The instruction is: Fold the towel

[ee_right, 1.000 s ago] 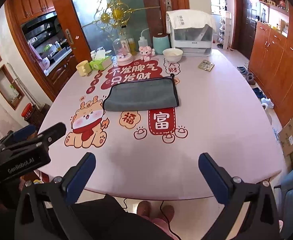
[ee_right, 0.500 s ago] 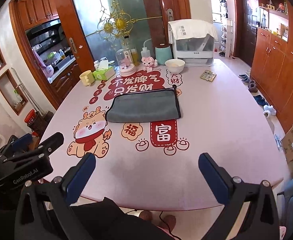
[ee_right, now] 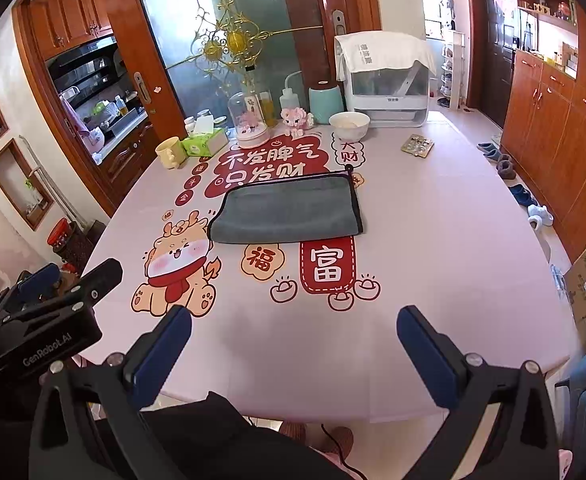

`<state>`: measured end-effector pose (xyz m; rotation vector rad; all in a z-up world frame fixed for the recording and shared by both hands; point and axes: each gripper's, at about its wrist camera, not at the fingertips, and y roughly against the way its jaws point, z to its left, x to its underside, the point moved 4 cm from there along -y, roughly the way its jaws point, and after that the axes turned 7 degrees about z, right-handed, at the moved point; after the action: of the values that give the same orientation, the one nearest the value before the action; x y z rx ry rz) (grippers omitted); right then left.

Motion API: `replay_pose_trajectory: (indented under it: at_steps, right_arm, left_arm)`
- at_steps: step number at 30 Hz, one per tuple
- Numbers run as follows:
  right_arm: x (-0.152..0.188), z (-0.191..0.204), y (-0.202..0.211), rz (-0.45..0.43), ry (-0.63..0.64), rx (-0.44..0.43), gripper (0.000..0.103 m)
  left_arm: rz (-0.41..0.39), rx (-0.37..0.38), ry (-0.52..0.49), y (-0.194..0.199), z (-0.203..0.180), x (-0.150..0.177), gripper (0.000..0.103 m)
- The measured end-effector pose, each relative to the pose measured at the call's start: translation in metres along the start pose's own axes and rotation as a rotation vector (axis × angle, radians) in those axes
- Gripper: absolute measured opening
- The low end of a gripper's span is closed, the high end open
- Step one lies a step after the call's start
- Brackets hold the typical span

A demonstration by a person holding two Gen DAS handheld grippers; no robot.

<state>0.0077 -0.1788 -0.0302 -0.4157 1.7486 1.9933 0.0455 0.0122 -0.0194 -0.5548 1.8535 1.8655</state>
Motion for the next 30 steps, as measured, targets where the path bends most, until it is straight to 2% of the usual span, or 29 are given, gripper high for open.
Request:
replay_pose_trajectory:
  at_steps: [30]
  right_arm:
    - [0.002,0.001,-0.006,0.028,0.004,-0.007,0.103]
  left_arm:
    - [0.007,0.008,-0.035,0.001,-0.009,0.005,0.102]
